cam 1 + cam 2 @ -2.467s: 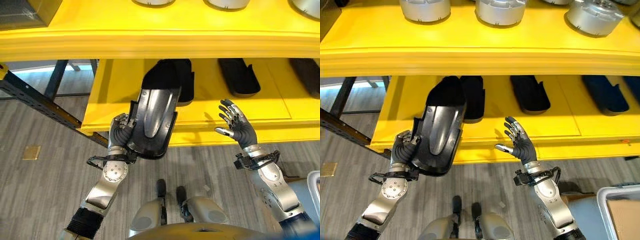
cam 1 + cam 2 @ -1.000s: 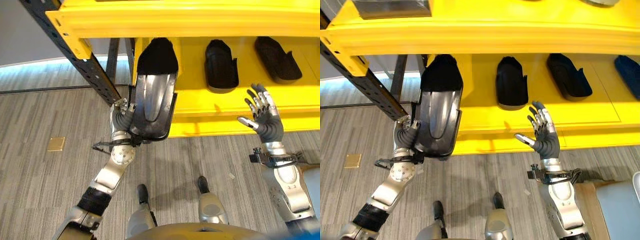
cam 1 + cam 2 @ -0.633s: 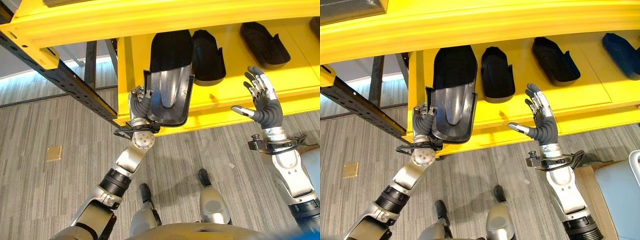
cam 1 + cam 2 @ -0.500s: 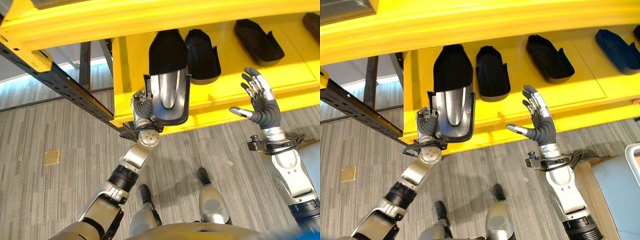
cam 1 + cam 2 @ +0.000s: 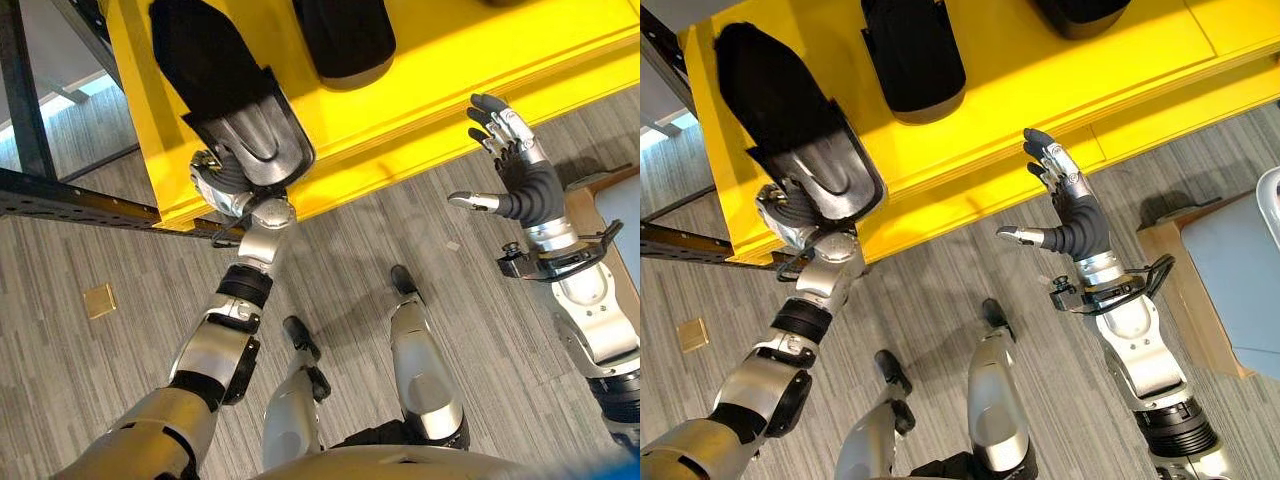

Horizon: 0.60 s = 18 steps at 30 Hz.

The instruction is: Move parts from the plastic box to the shelf.

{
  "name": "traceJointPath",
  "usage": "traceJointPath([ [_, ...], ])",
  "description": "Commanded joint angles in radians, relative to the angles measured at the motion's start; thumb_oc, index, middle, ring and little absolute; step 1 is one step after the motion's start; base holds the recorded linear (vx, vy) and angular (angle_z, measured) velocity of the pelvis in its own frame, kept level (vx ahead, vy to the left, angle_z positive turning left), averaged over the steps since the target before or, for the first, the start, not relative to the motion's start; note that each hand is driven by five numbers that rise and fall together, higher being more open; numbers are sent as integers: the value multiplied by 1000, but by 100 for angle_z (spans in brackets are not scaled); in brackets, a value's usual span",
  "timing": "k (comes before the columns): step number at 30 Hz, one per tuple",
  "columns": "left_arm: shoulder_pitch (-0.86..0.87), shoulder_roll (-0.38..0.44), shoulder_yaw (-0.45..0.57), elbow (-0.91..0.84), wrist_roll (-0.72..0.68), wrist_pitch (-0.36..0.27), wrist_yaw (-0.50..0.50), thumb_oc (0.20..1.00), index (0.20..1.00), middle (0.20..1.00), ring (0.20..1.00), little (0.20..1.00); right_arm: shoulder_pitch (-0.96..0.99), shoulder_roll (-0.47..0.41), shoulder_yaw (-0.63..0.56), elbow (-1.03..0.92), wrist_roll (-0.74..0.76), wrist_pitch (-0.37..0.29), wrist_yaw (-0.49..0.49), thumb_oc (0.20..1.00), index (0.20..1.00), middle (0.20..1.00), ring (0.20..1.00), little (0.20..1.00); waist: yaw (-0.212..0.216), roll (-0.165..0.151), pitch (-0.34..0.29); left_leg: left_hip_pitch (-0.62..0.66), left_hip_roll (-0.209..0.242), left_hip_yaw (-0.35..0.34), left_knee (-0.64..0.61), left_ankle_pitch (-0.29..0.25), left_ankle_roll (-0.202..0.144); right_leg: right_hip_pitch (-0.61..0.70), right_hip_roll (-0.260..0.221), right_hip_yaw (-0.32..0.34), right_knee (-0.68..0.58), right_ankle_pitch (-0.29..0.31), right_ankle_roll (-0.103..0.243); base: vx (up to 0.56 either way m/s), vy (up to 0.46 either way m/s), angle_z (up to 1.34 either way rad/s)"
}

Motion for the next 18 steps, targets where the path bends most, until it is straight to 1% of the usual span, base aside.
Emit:
traceJointPath([
  [1,-81,139,25,29,35,-24,75,200,200,200,200,200,-28,20,-51,-47,40,-27,14,1000,1000,1000,1000,1000,-6,-77,-60,-36,31,20,145,-133,-11,-32,84,-68,-10,-11,-98,-9,52,-5],
  [5,-137,194,2,71,53,24,89,200,200,200,200,200,-52,3,-51,-48,53,-6,14,1000,1000,1000,1000,1000,-15,-77,-53,-57,25,22,160,-139,-11,-60,84,-60,4,-11,-103,-8,56,-4],
  [9,-184,257,-36,115,71,71,102,200,200,200,200,200,-62,-21,-53,-33,65,-8,24,1000,1000,1000,1000,1000,-26,-76,-45,-80,16,24,181,-150,-9,-90,82,-50,19,-9,-106,-6,77,-7],
  [12,-190,293,-50,136,69,89,82,200,200,200,200,200,-70,-39,-54,-18,70,-11,42,1000,1000,1000,1000,1000,-30,-74,-42,-85,9,26,191,-157,-7,-96,82,-42,15,-5,-108,19,109,-3],
  [15,-193,320,-66,139,86,120,60,200,200,200,200,200,-69,-52,-57,-17,75,-10,47,1000,1000,1000,1000,1000,-31,-77,-42,-89,7,30,202,-165,-5,-95,81,-37,7,1,-108,21,87,0],
  [17,-196,340,-76,140,96,139,52,200,200,200,200,200,-64,-64,-61,-13,81,-13,48,1000,1000,1000,1000,1000,-31,-78,-43,-91,4,33,213,-174,-3,-93,78,-33,-2,7,-106,76,118,1],
  [18,-203,355,-80,145,108,150,43,200,200,200,200,200,-62,-69,-62,-9,86,-12,52,1000,1000,1000,1000,1000,-31,-74,-48,-83,-2,27,221,-203,-6,-82,72,-31,-5,-13,-101,135,153,1],
])
